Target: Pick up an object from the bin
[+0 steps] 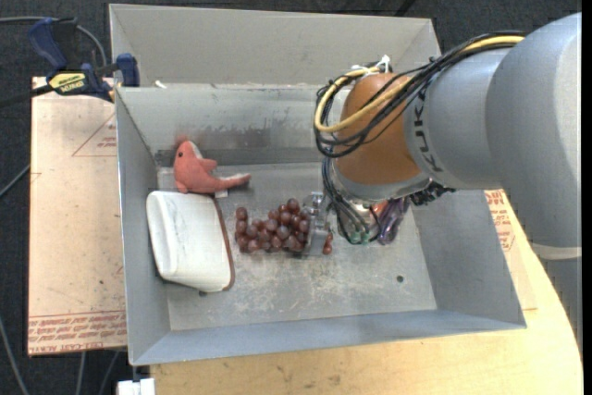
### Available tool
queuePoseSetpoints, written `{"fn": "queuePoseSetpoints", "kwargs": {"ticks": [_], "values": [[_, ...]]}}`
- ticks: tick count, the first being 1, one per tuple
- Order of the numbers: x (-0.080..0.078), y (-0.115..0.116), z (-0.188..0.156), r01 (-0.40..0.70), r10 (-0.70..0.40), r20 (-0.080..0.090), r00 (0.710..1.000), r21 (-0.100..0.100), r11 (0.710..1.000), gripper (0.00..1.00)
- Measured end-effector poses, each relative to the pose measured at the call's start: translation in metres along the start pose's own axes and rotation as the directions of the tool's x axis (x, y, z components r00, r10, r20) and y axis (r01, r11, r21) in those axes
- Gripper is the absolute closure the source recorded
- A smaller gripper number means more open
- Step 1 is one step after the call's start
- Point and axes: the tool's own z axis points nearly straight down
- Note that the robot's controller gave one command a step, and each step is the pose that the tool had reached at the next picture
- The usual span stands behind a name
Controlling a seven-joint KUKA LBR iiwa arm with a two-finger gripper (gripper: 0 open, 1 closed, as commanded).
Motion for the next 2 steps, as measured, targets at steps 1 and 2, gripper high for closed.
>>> {"fn": "queuePoseSetpoints", "kwargs": {"ticks": [1,2], "values": [[0.002,0.0,-0.012,0.0,0.0,-0.007,1.0,0.001,1.0,1.0],[0.0,0.0,-0.03,0.0,0.0,0.0,1.0,-0.001,1.0,1.0]]}}
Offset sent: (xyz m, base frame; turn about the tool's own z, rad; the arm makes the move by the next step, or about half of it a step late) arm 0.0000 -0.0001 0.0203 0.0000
